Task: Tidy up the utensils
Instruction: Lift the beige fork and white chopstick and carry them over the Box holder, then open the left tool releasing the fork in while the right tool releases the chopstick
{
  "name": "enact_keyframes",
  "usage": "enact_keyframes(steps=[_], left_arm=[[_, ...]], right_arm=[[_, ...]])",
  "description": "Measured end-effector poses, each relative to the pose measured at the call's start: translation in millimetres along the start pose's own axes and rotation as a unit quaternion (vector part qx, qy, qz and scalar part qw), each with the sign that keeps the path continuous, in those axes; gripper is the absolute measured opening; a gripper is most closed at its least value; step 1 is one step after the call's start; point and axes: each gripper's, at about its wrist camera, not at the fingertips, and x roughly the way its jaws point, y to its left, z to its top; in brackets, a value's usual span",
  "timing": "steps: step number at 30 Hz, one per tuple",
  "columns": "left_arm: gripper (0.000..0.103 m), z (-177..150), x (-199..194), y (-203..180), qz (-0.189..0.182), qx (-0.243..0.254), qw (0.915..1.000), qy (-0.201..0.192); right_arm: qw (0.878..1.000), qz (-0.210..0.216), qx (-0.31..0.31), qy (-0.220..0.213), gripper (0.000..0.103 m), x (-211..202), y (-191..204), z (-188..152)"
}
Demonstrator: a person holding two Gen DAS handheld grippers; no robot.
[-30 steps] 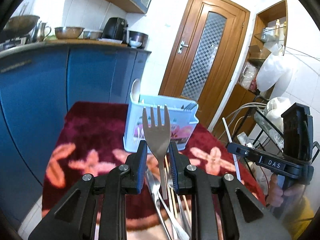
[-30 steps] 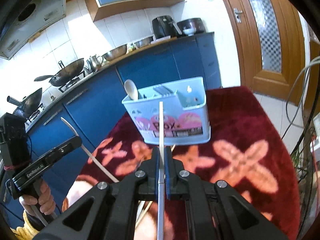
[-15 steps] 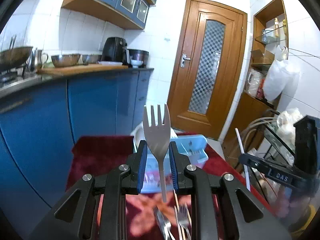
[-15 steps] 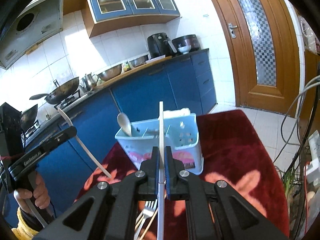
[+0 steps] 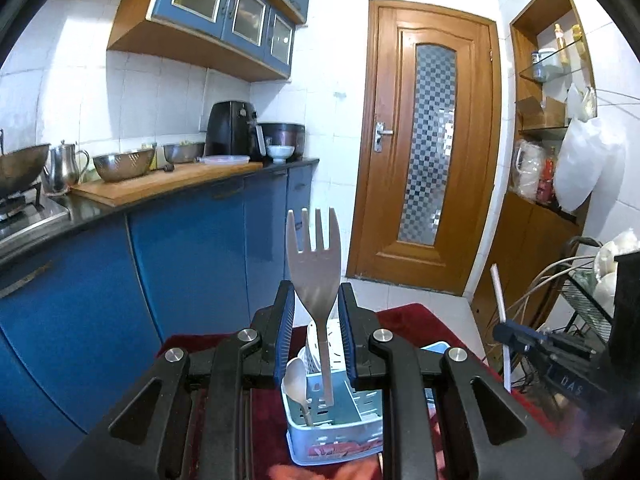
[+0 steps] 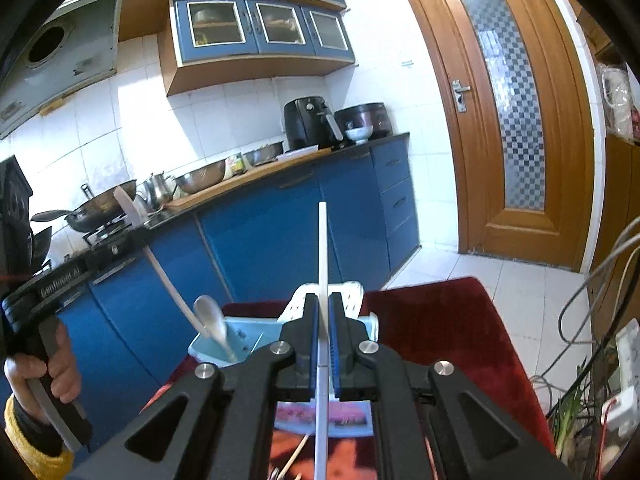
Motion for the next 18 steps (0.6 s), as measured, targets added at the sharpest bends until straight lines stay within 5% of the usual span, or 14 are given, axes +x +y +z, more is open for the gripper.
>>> enact_keyframes(steps=[18], left_arm=[[0.022, -52.3, 71.1, 11.0, 0.012, -0.008, 0.9984, 0.055]], right_arm=[[0.999, -0.034, -0.015, -0.021, 0.007, 60.4, -11.3, 14.2]])
